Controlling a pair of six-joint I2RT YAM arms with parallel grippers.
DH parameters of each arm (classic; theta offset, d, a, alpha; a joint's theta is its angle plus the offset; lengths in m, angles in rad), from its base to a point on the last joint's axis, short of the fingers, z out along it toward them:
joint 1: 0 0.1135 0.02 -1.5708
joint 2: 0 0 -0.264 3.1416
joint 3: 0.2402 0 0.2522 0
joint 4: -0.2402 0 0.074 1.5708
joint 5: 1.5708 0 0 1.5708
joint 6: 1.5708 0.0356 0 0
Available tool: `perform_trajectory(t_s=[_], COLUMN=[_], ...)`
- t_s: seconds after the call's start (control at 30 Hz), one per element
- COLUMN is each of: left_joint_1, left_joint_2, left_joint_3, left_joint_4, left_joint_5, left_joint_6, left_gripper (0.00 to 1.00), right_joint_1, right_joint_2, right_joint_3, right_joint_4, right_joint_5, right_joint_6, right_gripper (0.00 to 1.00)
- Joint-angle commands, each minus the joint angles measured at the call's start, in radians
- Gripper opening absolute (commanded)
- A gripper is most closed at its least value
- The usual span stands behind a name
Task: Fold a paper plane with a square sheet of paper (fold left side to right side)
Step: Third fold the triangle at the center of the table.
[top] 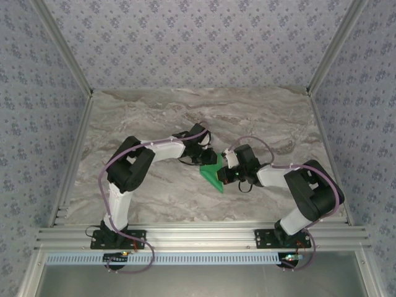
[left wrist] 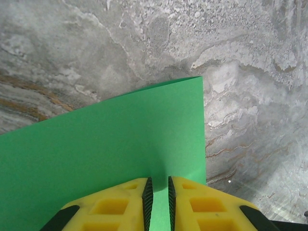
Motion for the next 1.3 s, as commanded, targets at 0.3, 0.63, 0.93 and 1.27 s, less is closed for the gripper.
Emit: perform_trajectory(t_s=[0.3,0.63,0.93,1.27], left_joint_1=[-0.013,-0.013,-0.014,-0.013], left_joint_2=[0.045,0.039,0.034,0.028], left_joint_3=[0.0,-0.005,-0.007,-0.01], left_joint_4=[-0.073,-0.073,-0.072,-0.073], left_joint_5=[-0.029,-0.031,-0.032,-0.03], left_joint_6=[0.021,0.019,0.018,0.019], left_gripper=[0.19,0.19,0.19,0.19], right_joint_1=[-0.012,-0.011,-0.012,-0.012], right_joint_2=[-0.027,-0.044,-0.013,0.031], right_joint_3=[-0.006,-0.017,-0.009,0.009], right_joint_4=[-0.007,-0.008,-0.016,-0.029], right_joint_5=[0.003,0.004,0.017,0.022], right_joint_6=[0.009,0.01,0.005,0.002], right_gripper=[0.05,0.05,0.06,0.06])
